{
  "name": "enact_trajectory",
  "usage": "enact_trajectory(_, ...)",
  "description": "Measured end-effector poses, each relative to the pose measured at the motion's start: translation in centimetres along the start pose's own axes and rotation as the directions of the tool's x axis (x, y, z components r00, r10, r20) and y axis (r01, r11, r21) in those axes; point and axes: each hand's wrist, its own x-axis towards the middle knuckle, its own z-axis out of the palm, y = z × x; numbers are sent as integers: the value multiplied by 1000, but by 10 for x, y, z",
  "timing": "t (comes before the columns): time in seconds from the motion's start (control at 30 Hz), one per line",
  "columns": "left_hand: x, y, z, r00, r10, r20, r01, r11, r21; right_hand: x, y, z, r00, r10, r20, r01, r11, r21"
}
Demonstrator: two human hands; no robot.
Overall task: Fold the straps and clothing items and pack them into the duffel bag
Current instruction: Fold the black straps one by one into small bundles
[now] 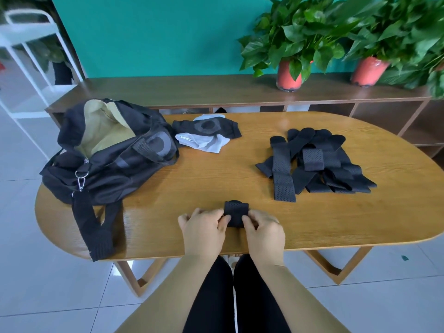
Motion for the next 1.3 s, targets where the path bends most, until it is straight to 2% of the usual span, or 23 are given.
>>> enact_trajectory(0.1, 4, 2, 2, 999, -20, 41, 17, 998, 63, 5, 2, 6, 1000, 7, 10, -7, 998, -63)
enact_trajectory(0.3, 9, 4, 3, 999, -11, 40, 7, 997, 75, 9, 1, 8, 1000, -4, 13, 5, 994, -112)
enact_trajectory(0.37, 11, 2, 6, 999, 36, -2, -36, 999, 16, 8, 1, 8, 1000, -5, 10, 6, 994, -107)
enact_trajectory(0.47, 9, -5, 12, 976, 198, -93, -206, 974, -94, 6, 1, 3, 1000, -15, -23, 14, 999, -32)
enact_trajectory(0.57, 4, -15, 15, 942, 333, -45, -335, 940, -63, 1, 7, -1, 990, -137, -37, 136, 990, -37)
enact_trajectory(0.63, 2, -22, 17, 935, 355, 2, -355, 934, -37, -2, 13, 1, 969, -246, -31, 240, 963, -125)
enact_trajectory(0.73, 2, -27, 15, 923, 384, -10, -384, 923, 4, 1, 12, 6, 948, -318, -14, 310, 934, -178)
enact_trajectory(0.9, 7, -57, 1, 930, 354, -98, -346, 934, 93, 12, -13, 26, 915, -372, 157, 396, 904, -160)
enact_trajectory(1.13, 9, -124, -33, 951, 276, -138, -249, 951, 185, 17, -69, 64, 780, -397, 483, 491, 867, -80)
enact_trajectory(1.3, 7, -158, -51, 954, 231, -189, -186, 955, 231, 15, -102, 89, 693, -398, 601, 530, 846, -50)
